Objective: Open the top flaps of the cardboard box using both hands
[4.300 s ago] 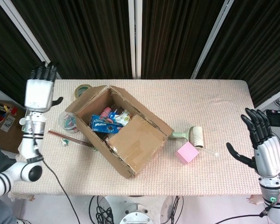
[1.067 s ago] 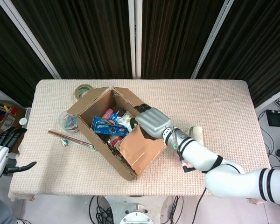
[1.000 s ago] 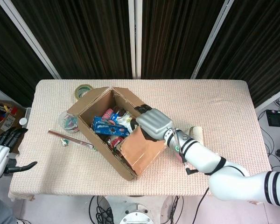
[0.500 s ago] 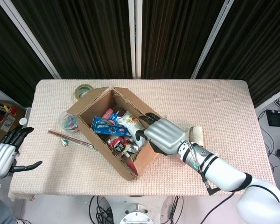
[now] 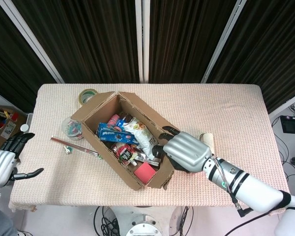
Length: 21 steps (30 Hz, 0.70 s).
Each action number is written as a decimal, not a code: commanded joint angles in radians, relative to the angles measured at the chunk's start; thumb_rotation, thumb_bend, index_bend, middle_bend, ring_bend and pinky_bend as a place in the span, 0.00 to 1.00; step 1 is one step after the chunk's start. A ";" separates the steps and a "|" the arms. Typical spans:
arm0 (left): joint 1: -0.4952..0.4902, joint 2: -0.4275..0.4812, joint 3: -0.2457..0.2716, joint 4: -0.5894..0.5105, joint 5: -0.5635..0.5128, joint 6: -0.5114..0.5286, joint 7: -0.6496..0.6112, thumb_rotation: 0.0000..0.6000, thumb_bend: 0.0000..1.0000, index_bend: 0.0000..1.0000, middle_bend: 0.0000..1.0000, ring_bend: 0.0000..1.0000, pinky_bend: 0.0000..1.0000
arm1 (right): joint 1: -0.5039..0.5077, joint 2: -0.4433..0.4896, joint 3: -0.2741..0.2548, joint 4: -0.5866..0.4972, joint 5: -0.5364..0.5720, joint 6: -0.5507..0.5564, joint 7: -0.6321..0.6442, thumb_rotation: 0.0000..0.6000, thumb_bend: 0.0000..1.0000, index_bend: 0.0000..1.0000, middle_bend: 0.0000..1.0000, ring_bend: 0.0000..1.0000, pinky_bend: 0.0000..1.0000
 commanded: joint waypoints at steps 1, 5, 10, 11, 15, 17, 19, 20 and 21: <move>-0.002 0.001 -0.002 -0.004 0.001 0.000 0.002 0.29 0.00 0.11 0.13 0.06 0.15 | -0.102 0.051 0.057 -0.001 -0.164 0.000 0.129 1.00 1.00 0.30 0.71 0.23 0.00; -0.003 0.000 -0.003 -0.010 0.004 0.001 0.008 0.28 0.00 0.11 0.13 0.06 0.15 | -0.169 0.072 0.059 -0.001 -0.277 0.048 0.206 1.00 1.00 0.30 0.71 0.23 0.00; -0.002 -0.001 -0.002 -0.011 0.005 0.002 0.020 0.28 0.00 0.11 0.13 0.06 0.15 | -0.249 0.088 0.032 -0.001 -0.363 0.127 0.234 1.00 0.99 0.28 0.67 0.22 0.00; -0.001 -0.001 -0.002 -0.010 0.006 0.004 0.025 0.28 0.00 0.11 0.13 0.06 0.15 | -0.271 0.086 0.021 -0.001 -0.378 0.156 0.225 1.00 0.98 0.27 0.65 0.21 0.00; 0.008 -0.001 0.001 -0.012 0.003 0.009 0.064 0.28 0.00 0.11 0.13 0.06 0.15 | -0.436 0.059 -0.076 0.007 -0.455 0.355 0.034 1.00 0.88 0.13 0.27 0.06 0.00; 0.013 0.001 0.005 -0.016 -0.001 0.007 0.075 0.28 0.00 0.11 0.13 0.06 0.15 | -0.526 0.018 -0.133 0.029 -0.478 0.459 -0.115 1.00 0.80 0.04 0.13 0.01 0.00; 0.018 0.005 0.010 -0.021 -0.006 0.003 0.087 0.28 0.00 0.11 0.13 0.06 0.15 | -0.633 -0.066 -0.195 0.074 -0.494 0.596 -0.305 1.00 0.62 0.00 0.03 0.00 0.00; 0.021 0.007 0.012 -0.023 -0.008 0.003 0.096 0.28 0.00 0.11 0.13 0.06 0.15 | -0.677 -0.116 -0.217 0.101 -0.499 0.662 -0.382 1.00 0.55 0.00 0.01 0.00 0.00; 0.026 0.008 0.014 -0.025 -0.010 0.004 0.109 0.28 0.00 0.11 0.13 0.06 0.15 | -0.733 -0.191 -0.243 0.144 -0.506 0.746 -0.466 1.00 0.50 0.00 0.00 0.00 0.00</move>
